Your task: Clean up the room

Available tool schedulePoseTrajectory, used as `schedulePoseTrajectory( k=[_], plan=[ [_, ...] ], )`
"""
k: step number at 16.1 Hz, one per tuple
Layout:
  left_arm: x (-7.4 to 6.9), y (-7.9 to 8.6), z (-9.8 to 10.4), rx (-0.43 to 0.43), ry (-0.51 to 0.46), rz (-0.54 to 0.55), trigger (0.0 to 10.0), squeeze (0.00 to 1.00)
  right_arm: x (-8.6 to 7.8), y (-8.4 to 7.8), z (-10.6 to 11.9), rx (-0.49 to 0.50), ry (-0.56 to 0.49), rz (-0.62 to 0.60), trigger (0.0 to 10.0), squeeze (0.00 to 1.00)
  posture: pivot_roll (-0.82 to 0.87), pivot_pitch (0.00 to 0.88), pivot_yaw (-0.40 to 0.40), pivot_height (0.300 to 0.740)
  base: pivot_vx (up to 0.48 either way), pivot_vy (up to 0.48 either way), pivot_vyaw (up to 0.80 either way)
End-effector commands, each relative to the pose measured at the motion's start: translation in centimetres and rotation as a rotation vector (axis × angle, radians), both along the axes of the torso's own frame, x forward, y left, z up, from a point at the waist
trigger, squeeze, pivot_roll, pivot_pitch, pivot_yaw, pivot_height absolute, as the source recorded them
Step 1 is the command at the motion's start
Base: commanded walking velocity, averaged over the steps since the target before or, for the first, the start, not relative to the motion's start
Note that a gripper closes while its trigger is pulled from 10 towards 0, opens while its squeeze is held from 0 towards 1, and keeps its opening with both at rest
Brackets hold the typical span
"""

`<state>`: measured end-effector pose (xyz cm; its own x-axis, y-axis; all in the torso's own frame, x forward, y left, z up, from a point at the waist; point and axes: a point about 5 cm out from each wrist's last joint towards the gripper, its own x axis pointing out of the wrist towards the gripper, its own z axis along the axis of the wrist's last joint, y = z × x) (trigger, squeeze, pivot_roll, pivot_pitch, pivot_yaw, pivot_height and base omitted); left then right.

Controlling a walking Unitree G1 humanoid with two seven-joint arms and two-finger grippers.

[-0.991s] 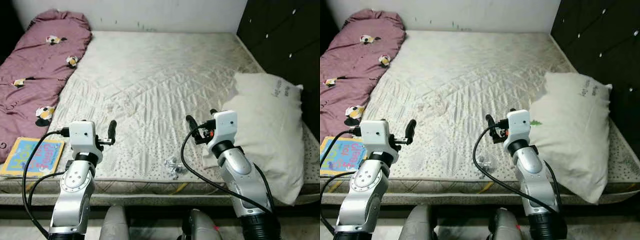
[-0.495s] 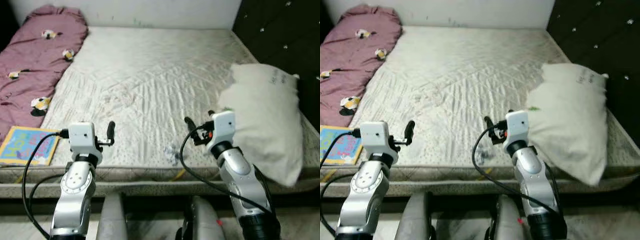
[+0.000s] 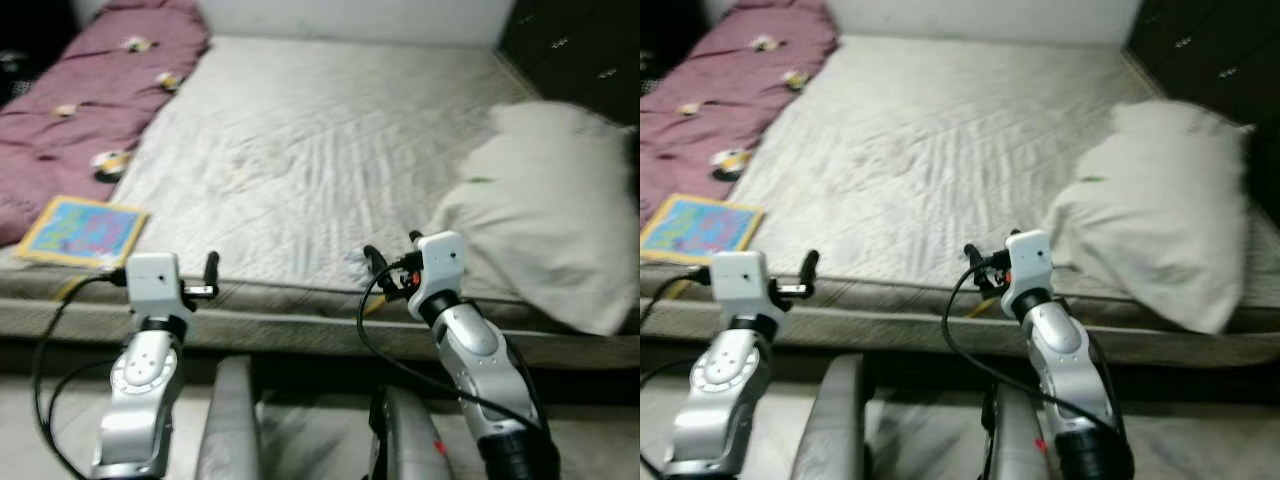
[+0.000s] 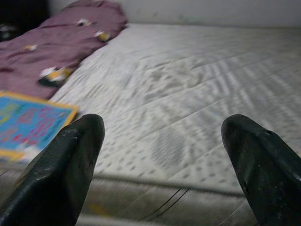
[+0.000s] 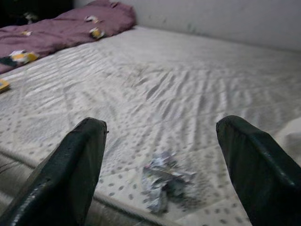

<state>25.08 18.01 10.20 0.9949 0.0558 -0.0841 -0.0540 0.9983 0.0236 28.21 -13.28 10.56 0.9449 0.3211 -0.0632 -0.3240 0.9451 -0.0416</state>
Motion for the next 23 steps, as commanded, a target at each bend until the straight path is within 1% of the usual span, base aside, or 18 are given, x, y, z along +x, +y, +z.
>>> schedulePoseTrajectory(
  k=[1, 3, 4, 6, 9, 13, 16, 18, 19, 20, 21, 22, 23],
  plan=[
    [0.3, -0.6, 0.6, -0.013, -0.017, -0.021, 10.0, 0.0, 0.1, -0.1, 0.3, -0.014, -0.013, 0.004, 10.0, 0.0, 0.04, 0.0, -0.049, 0.56, 0.0, 0.0, 0.0],
    [0.2, -0.8, 0.7, -0.023, -0.031, -0.039, 10.0, 0.0, 0.2, 0.2, 0.3, -0.027, -0.017, 0.025, 10.0, 0.0, 0.04, 0.0, -0.048, 0.56, 0.0, 0.0, 0.0],
    [0.2, -0.8, 0.7, -0.022, -0.03, -0.038, 10.0, 0.0, 0.2, 0.5, 0.4, -0.052, -0.033, 0.046, 10.0, 0.0, 0.04, 0.0, -0.048, 0.56, 0.274, 0.0, 0.8],
    [0.2, -0.8, 0.7, -0.022, -0.028, -0.04, 10.0, 0.0, 0.2, 0.5, 0.4, -0.039, -0.029, 0.042, 10.0, 0.0, 0.04, 0.0, -0.047, 0.56, 0.274, 0.0, 0.8],
    [0.3, -0.9, 0.6, -0.027, -0.024, -0.045, 10.0, 0.0, 0.3, 0.4, 0.3, -0.043, -0.019, 0.044, 10.0, 0.0, 0.03, 0.0, -0.049, 0.56, 0.335, 0.0, 0.0],
    [0.3, -0.9, 0.4, -0.033, -0.009, -0.038, 10.0, 0.0, 0.2, 0.9, -1.4, -0.086, 0.074, 0.087, 10.0, 0.0, 0.04, 0.0, -0.055, 0.56, 0.345, 0.0, 0.0],
    [0.1, -0.6, 0.2, -0.021, 0.011, -0.015, 10.0, 0.0, 0.1, 1.4, -2.6, -0.115, 0.138, 0.122, 10.0, 0.0, 0.05, 0.0, -0.058, 0.56, 0.0, 0.0, 0.0],
    [-0.3, -0.4, 0.1, -0.023, 0.02, -0.007, 10.0, 0.0, 0.2, 1.6, -3.2, -0.133, 0.178, 0.135, 10.0, 0.0, 0.07, 0.0, -0.064, 0.56, 0.0, 0.0, 0.0],
    [-0.8, 0.0, 0.3, -0.013, 0.028, 0.007, 10.0, 0.0, 0.2, 1.8, -3.9, -0.153, 0.22, 0.155, 10.0, 0.0, 0.1, 0.0, -0.071, 0.56, 0.0, 0.0, 0.0],
    [-1.8, 0.6, 0.3, 0.006, 0.045, 0.025, 10.0, 0.0, 0.0, 2.1, -4.5, -0.158, 0.264, 0.178, 10.0, 0.0, 0.12, 0.0, -0.075, 0.56, 0.0, 0.0, 0.0],
    [-2.7, 1.0, 0.1, 0.02, 0.066, 0.038, 10.0, 0.0, 0.0, 2.5, -4.7, -0.157, 0.279, 0.203, 10.0, 0.0, 0.14, 0.0, -0.075, 0.56, 0.0, 0.0, 0.0],
    [-3.7, 1.6, -0.2, 0.04, 0.092, 0.057, 10.0, 0.0, 0.1, 3.1, -5.1, -0.184, 0.288, 0.238, 10.0, 0.0, 0.15, 0.016, -0.073, 0.56, 0.0, 0.0, 0.0],
    [-5.2, 2.2, -0.4, 0.066, 0.119, 0.077, 10.0, 0.0, 0.2, 3.6, -5.4, -0.21, 0.29, 0.262, 10.0, 0.0, 0.16, 0.034, -0.069, 0.56, 0.0, 0.0, 0.0]
  ],
)
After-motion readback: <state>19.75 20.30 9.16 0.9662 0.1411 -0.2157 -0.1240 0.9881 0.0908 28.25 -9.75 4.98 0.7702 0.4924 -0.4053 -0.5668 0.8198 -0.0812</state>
